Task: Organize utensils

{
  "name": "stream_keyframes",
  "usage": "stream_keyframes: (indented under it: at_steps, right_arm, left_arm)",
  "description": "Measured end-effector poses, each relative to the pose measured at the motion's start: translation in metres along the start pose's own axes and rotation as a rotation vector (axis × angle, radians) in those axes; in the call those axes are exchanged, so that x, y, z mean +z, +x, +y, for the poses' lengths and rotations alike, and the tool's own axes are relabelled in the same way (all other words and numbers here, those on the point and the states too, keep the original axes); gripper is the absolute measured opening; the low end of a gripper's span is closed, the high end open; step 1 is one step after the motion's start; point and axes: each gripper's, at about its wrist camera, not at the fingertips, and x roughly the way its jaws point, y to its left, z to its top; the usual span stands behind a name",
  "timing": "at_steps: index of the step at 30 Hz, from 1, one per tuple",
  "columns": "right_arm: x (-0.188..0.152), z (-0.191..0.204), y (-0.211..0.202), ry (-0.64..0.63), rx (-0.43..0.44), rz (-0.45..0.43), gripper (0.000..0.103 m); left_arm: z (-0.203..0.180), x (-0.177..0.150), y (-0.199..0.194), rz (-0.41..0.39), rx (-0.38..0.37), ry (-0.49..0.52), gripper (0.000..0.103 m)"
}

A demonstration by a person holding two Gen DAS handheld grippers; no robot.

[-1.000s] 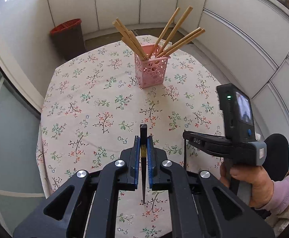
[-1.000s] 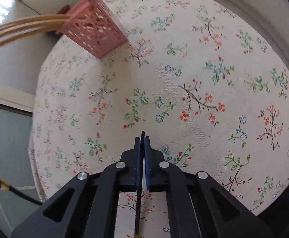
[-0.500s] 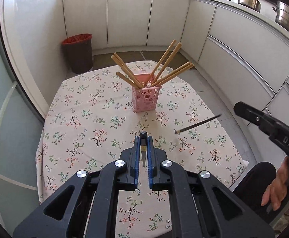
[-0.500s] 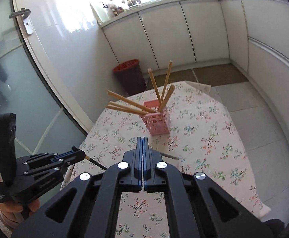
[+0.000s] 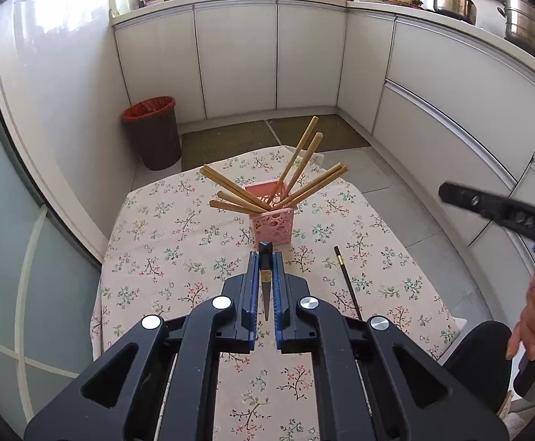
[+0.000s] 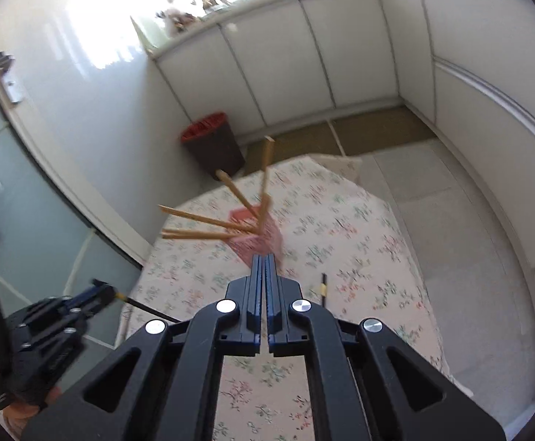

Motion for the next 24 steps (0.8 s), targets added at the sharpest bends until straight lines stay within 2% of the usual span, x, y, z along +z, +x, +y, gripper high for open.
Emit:
stream_keyframes:
  at_steps: [1,2,3,4,6,9,12,18,22,23,24]
  right_arm:
    - [-0.004,-0.014,0.019,0.039,-0.028,0.063,0.015]
    - [-0.009,-0.026,0.038,0.066,-0.056,0.118,0.042]
    - [-0.016,-0.038,0.055,0.095,-0.08,0.16,0.06]
    - [-0.023,-0.047,0.073,0.111,-0.103,0.203,0.063]
    - [-0.034,-0.06,0.104,0.119,-0.146,0.278,0.063]
    - [-0.047,-0.068,0.152,0.109,-0.165,0.404,0.063]
    - [-0.053,-0.067,0.188,0.056,-0.187,0.481,0.063]
    - [-0.052,-0.059,0.229,0.007,-0.246,0.519,0.063]
    - [-0.047,-0.047,0.243,-0.008,-0.266,0.482,0.066]
    - [-0.044,-0.045,0.245,-0.01,-0.266,0.47,0.062]
    - [-0.041,-0.044,0.246,-0.012,-0.27,0.456,0.038]
  left_arm:
    - [0.0,0.0,0.002,0.002,0.004,0.002,0.006]
    - [0.0,0.0,0.004,0.004,0.009,0.004,0.006]
    - [0.0,0.001,0.006,0.006,0.015,0.005,0.006]
    - [0.001,0.001,0.008,0.008,0.021,0.005,0.006]
    - [0.003,0.001,0.013,0.014,0.023,0.001,0.006]
    - [0.004,0.001,0.02,0.026,0.024,0.002,0.006]
    - [0.006,-0.001,0.028,0.041,0.018,0.003,0.006]
    - [0.014,-0.002,0.039,0.054,0.016,-0.01,0.006]
    - [0.018,-0.002,0.045,0.059,0.013,-0.017,0.006]
    - [0.018,-0.003,0.046,0.06,0.013,-0.018,0.006]
    - [0.019,-0.003,0.046,0.059,0.013,-0.021,0.006]
